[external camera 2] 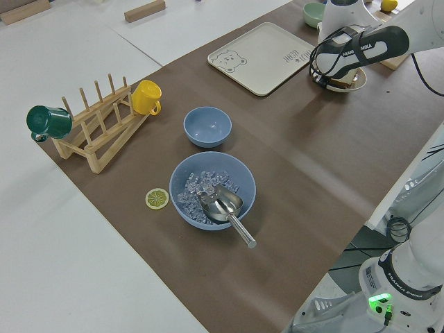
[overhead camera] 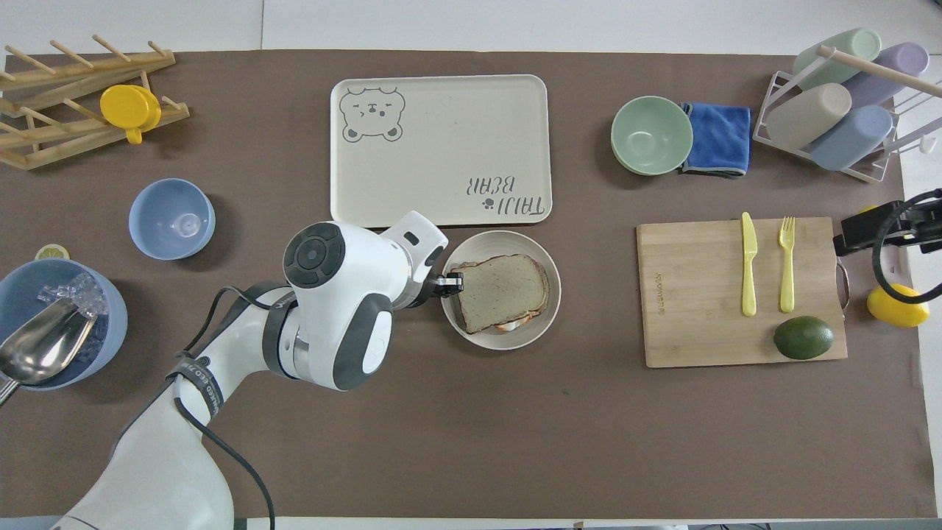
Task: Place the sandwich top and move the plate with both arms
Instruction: 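Lift and carry the plate onto the bear-print tray with the left gripper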
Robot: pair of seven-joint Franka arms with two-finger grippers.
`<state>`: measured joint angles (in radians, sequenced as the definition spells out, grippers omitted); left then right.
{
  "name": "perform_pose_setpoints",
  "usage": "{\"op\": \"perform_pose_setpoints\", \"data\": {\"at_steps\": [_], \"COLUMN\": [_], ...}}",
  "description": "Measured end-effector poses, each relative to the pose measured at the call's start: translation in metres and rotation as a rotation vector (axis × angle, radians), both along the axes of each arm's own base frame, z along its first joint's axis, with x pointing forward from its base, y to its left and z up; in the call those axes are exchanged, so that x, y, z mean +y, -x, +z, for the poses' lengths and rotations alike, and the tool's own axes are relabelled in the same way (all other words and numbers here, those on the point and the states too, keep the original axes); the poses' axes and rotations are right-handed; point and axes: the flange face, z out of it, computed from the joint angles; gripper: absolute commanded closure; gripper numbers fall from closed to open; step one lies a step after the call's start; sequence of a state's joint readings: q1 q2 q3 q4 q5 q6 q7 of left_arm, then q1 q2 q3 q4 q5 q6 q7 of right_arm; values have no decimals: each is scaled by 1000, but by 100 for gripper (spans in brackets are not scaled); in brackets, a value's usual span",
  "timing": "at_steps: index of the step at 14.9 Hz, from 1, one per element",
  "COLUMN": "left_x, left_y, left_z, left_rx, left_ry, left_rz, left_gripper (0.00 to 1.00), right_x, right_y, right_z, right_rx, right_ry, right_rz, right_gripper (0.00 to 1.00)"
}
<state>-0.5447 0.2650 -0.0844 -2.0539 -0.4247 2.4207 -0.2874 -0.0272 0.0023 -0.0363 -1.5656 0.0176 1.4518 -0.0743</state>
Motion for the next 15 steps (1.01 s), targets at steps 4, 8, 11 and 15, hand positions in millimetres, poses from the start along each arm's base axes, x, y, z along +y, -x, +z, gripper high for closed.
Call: {"op": "perform_pose_setpoints", "data": {"at_steps": [4, 8, 11, 15], "left_x": [26, 43, 73, 93], "left_y": [-26, -54, -88, -127], "left_z": [26, 58, 84, 91], "left_rx": [20, 17, 9, 5], "left_ry": [23, 68, 95, 114], "left_rz": [52, 102, 157, 203], "left_gripper": [100, 100, 100, 100], "right_x": [4, 9, 7, -1], "right_y": [0, 2, 7, 7], "right_z": [1, 3, 6, 12], "right_rx": [-1, 8, 23, 11], "right_ry": [0, 0, -1, -1], "right_rz": [8, 17, 14, -1], "right_gripper": [0, 0, 0, 0]}}
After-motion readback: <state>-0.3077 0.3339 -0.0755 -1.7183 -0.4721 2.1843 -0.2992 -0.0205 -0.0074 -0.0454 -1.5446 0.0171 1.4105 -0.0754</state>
